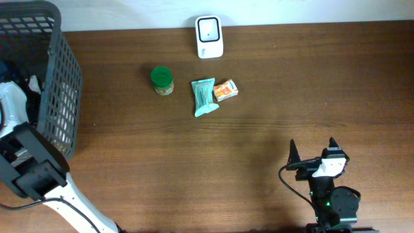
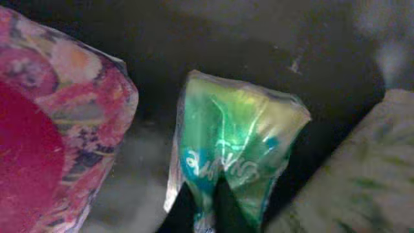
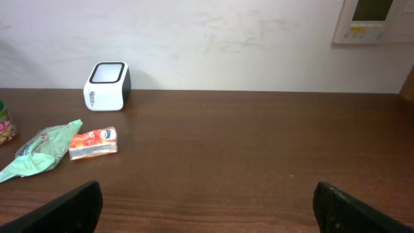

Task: Scan the item barcode
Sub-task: 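Reach the left gripper into the basket and grasp the small blue Kleenex pack, then place the small blue Kleenex pack right of the orange pack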

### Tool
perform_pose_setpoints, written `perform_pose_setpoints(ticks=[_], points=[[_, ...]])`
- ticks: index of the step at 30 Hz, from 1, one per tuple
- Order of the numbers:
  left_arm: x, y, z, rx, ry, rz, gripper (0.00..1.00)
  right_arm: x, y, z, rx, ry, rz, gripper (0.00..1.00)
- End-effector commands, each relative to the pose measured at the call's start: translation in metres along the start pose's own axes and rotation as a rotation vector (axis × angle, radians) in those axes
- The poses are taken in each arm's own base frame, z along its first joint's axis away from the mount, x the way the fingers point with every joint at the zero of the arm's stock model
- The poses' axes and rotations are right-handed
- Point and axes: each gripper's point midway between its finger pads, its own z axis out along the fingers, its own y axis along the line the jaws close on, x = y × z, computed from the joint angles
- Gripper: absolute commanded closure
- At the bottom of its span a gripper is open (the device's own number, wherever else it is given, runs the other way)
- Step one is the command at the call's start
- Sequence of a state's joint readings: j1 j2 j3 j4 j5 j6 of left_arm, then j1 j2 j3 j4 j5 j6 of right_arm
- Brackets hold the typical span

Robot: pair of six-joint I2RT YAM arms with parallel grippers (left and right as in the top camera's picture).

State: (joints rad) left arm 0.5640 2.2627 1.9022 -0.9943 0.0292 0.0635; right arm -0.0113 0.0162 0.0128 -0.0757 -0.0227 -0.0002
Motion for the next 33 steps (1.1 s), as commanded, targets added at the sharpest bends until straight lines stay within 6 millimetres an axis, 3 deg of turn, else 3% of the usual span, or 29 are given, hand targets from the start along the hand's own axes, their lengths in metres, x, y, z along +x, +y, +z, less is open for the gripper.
perform_pose_setpoints(ticks=[1, 4, 6, 8, 11, 13, 15, 16, 18, 23, 28, 33], points=[[0.000, -0.003, -0.001, 0.022, 0.014, -0.046, 1.00, 0.004, -0.002, 0.000, 0.010, 0.007, 0.004, 0.01], [-0.030, -0.013, -0.046, 0.083, -0.081, -0.080, 1.00, 0.004, -0.002, 0.000, 0.010, 0.007, 0.004, 0.01], [-0.054, -0.014, -0.093, 0.093, -0.182, -0.180, 1.00, 0.004, -0.002, 0.000, 0.010, 0.007, 0.004, 0.01], [-0.074, -0.014, -0.160, 0.123, -0.322, -0.321, 1.00, 0.004, -0.002, 0.000, 0.010, 0.007, 0.004, 0.01], [-0.081, -0.017, -0.241, 0.192, -0.482, -0.479, 1.00, 0.004, -0.002, 0.000, 0.010, 0.007, 0.004, 0.02], [-0.075, -0.039, -0.289, 0.329, -0.546, -0.476, 1.00, 0.004, -0.002, 0.000, 0.010, 0.007, 0.004, 0.01], [-0.061, -0.086, -0.339, 0.543, -0.578, -0.361, 1.00, 0.004, -0.002, 0.000, 0.010, 0.007, 0.004, 0.01], [-0.054, -0.108, -0.352, 0.609, -0.571, -0.309, 1.00, 0.004, -0.002, 0.000, 0.010, 0.007, 0.004, 0.01], [-0.038, -0.145, -0.352, 0.655, -0.510, -0.237, 1.00, 0.004, -0.002, 0.000, 0.010, 0.007, 0.004, 0.01], [0.028, -0.263, -0.298, 0.669, -0.214, -0.018, 1.00, 0.004, -0.002, 0.000, 0.010, 0.007, 0.004, 0.01], [0.122, -0.387, -0.203, 0.529, 0.001, 0.261, 1.00, 0.004, -0.002, 0.000, 0.010, 0.007, 0.004, 0.01], [0.205, -0.486, -0.136, 0.539, 0.103, 0.464, 1.00, 0.004, -0.002, 0.000, 0.010, 0.007, 0.004, 0.01]])
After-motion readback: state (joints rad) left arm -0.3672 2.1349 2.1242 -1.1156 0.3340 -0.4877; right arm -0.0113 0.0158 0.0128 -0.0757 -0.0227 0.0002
